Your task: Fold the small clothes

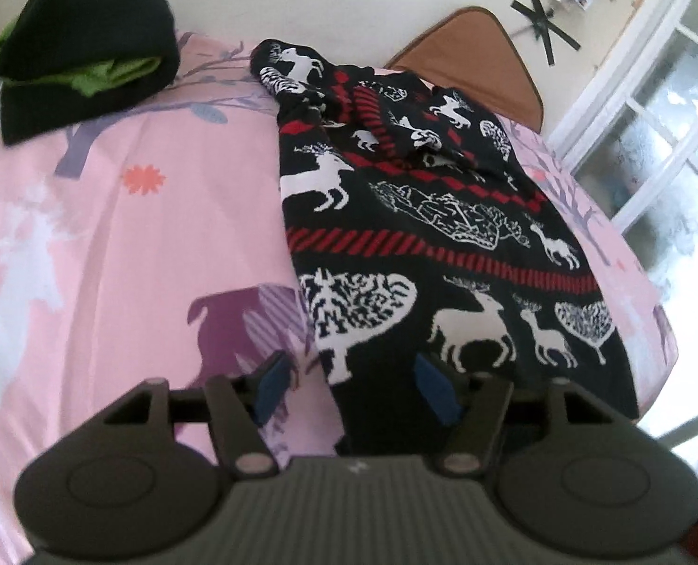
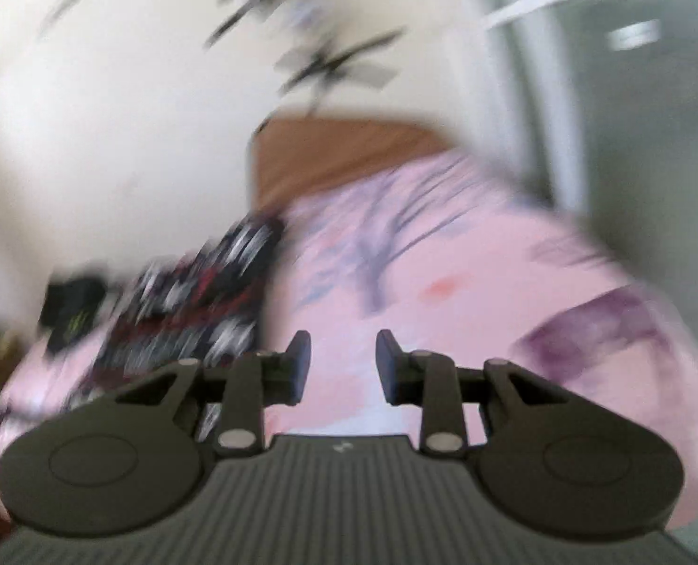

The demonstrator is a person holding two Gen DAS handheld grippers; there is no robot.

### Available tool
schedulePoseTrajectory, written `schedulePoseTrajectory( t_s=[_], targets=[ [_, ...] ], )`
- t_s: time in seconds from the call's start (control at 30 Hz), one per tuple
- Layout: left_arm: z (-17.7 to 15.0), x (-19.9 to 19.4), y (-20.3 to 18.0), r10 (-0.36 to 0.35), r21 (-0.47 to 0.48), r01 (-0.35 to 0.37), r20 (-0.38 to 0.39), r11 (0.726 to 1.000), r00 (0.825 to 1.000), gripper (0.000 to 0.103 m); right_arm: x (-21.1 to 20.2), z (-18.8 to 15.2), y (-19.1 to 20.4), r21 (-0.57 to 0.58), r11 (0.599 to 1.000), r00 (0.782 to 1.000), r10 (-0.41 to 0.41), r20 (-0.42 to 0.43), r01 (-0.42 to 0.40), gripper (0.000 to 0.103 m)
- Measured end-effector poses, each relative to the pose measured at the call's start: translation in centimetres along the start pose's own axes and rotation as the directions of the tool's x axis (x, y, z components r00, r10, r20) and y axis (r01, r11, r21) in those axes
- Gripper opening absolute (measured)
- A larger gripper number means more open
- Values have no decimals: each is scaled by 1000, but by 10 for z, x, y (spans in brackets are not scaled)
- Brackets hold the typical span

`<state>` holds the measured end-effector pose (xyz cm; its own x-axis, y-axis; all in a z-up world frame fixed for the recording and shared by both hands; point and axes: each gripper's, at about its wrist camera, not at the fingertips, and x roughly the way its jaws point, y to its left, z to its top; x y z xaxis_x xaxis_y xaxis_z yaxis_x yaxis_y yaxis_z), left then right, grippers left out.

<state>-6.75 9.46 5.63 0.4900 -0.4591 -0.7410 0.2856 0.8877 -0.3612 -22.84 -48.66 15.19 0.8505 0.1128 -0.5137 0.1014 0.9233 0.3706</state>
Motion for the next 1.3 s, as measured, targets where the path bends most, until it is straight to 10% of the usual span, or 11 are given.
schedulePoseTrajectory(
  t_s=[0.1,0.5,0.53,0.73,0.9,1.07,1.17,1.3],
  targets=[
    [-1,3,-7,3,2,-3,-11,1000,1000,7,-6,3,3,-21,999,999,47,10,-47,34],
    [-14,-52,-46,32,127,-47,114,991,993,6,113,-77,60,-26,958,911,262,-319,-285,37],
    [-15,-54,-49,34,133,-50,119,990,992,6,111,-79,64,-53,958,918,254,-305,-283,7],
    [-10,-46,-74,-83,205,54,133,977,988,11,86,-56,63,-215,971,983,69,-168,-105,8],
    [-10,-29,-65,-63,187,45,92,981,994,11,103,-63,84,-444,895,981,-125,-149,47,14],
    [-17,-44,-23,-3,39,-1,120,999,993,13,81,-55,117,-544,834,994,57,-89,-96,36],
    [-21,-49,-4,22,-32,-18,126,999,992,13,83,-55,147,-510,767,921,320,-221,-389,45],
    [-28,-49,5,25,-61,-18,124,998,992,13,101,-77,206,-557,533,770,476,-425,-637,61]
  ],
)
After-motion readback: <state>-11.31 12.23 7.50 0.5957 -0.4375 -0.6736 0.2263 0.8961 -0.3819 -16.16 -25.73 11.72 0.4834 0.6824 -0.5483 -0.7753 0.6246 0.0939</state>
